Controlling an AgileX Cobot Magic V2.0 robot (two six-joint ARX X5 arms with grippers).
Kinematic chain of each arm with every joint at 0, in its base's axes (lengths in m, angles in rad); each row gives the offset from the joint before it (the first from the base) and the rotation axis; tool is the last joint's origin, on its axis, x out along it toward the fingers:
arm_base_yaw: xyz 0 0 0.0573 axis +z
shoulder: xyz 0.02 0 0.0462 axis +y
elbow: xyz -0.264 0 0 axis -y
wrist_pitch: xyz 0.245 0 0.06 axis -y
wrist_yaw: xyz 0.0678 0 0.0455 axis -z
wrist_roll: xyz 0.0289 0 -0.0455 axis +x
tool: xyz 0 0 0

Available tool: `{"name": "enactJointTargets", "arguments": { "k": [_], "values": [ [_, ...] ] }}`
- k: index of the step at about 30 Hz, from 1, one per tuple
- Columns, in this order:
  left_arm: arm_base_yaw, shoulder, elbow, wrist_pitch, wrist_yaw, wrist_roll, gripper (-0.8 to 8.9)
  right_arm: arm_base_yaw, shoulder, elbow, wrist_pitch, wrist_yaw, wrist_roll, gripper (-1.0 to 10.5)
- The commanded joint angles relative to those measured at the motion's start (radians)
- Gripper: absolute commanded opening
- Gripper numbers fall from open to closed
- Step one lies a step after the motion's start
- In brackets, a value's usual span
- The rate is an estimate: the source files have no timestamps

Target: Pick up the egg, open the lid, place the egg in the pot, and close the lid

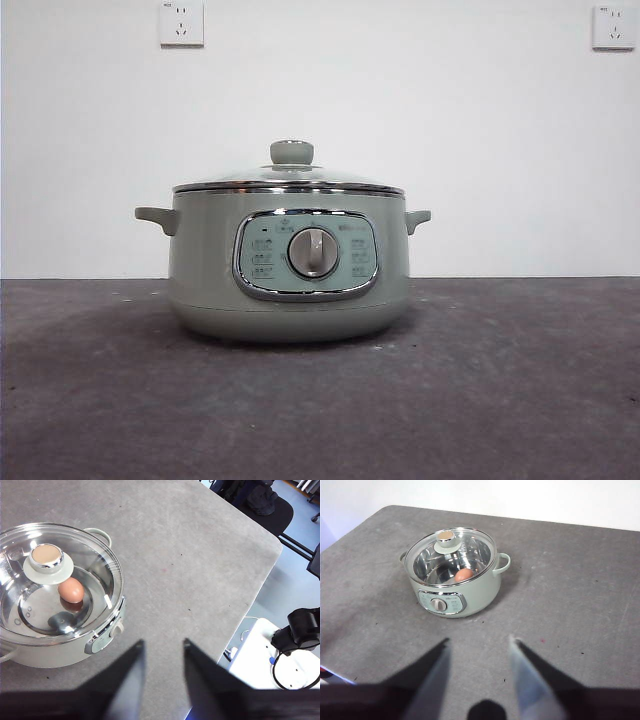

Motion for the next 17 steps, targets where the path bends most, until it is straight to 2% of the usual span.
{"name": "enactJointTargets", "arguments": {
  "k": [1, 8, 12, 17],
  "values": [
    [0.001, -0.001, -0.008, 0.002, 0.001, -0.003, -0.08, 0.001, -0.003, -0.007, -0.027, 0.018, -0.008, -0.1],
    [0.001, -0.001, -0.008, -0.002, 0.0, 0.004, -0.08, 0.001, -0.001, -0.008, -0.026, 0.041, 0.051, 0.0],
    [0.001, -0.01, -0.008, -0.013, -0.003, 0.079, -0.08, 0.001, 0.009, -0.007, -0.026, 0.088, 0.032, 0.0],
    [0.002, -0.02, -0.008, -0.017, -0.002, 0.06, -0.08, 0.001, 0.015, -0.007, -0.026, 0.157, 0.034, 0.0]
  ]
}}
